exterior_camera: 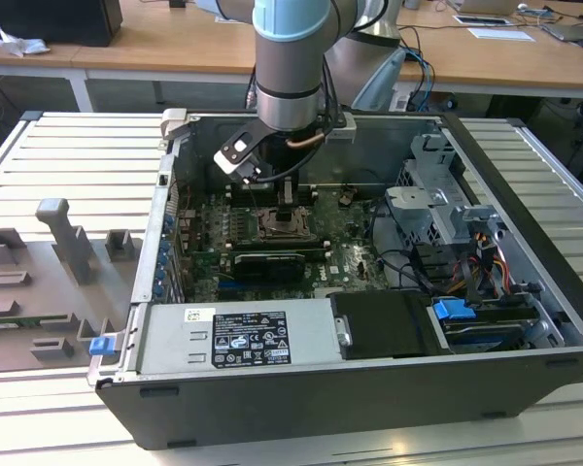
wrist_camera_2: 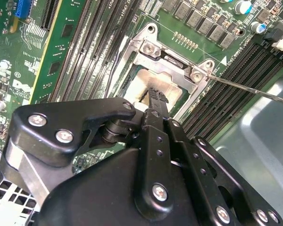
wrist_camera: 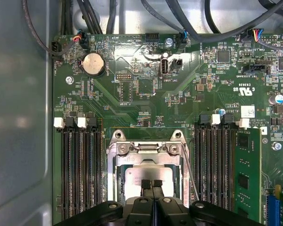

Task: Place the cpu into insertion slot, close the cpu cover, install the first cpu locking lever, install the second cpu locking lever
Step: 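Install the first cpu locking lever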

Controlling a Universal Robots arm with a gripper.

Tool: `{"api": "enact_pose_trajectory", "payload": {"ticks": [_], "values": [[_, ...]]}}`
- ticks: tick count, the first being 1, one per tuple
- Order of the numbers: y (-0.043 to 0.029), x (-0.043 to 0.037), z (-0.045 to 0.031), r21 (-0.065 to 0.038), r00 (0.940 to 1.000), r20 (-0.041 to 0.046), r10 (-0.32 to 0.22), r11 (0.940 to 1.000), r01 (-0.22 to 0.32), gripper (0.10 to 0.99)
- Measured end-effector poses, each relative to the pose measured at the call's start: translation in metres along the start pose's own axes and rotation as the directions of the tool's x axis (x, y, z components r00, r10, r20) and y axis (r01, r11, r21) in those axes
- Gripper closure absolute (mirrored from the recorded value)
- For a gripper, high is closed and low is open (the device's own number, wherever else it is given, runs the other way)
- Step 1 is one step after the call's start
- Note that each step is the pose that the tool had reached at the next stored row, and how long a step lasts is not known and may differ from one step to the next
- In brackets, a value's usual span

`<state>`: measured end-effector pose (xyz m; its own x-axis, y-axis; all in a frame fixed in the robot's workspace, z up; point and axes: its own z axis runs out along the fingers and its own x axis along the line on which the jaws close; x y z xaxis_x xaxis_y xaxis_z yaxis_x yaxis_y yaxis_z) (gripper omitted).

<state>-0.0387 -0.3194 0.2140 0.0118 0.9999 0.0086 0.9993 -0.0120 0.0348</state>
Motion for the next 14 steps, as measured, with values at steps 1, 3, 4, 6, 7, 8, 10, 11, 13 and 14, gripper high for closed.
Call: {"api": "enact_pose_trajectory", "payload": {"ticks": [1,3,4,6,7,8,10,11,13,14], "values": [[0.0000,0.0000,0.0000,0.000,1.0000,-0.0001,0.000,1.0000,0.000,0.980],[0.0000,0.0000,-0.0002,0.000,1.0000,0.0000,0.000,1.0000,0.000,0.980],[0.0000,0.0000,-0.0003,0.000,1.0000,0.0000,0.000,1.0000,0.000,0.980],[0.0000,0.0000,-0.0009,0.000,1.0000,0.0005,0.000,1.0000,0.000,0.980],[0.0001,0.0000,-0.0013,0.000,1.0000,0.0005,0.000,1.0000,0.000,0.980],[0.0001,0.0000,-0.0015,0.000,1.0000,0.0004,0.000,1.0000,0.000,0.980],[0.0001,0.0000,-0.0017,0.000,1.0000,0.0004,0.000,1.0000,0.000,0.980],[0.0001,0.0000,-0.0019,0.000,1.0000,0.0004,0.000,1.0000,0.000,0.980],[0.0001,0.0000,-0.0022,0.000,1.0000,0.0005,0.000,1.0000,0.000,0.980],[0.0001,0.0000,-0.0024,0.000,1.0000,0.0004,0.000,1.0000,0.000,0.980]]}}
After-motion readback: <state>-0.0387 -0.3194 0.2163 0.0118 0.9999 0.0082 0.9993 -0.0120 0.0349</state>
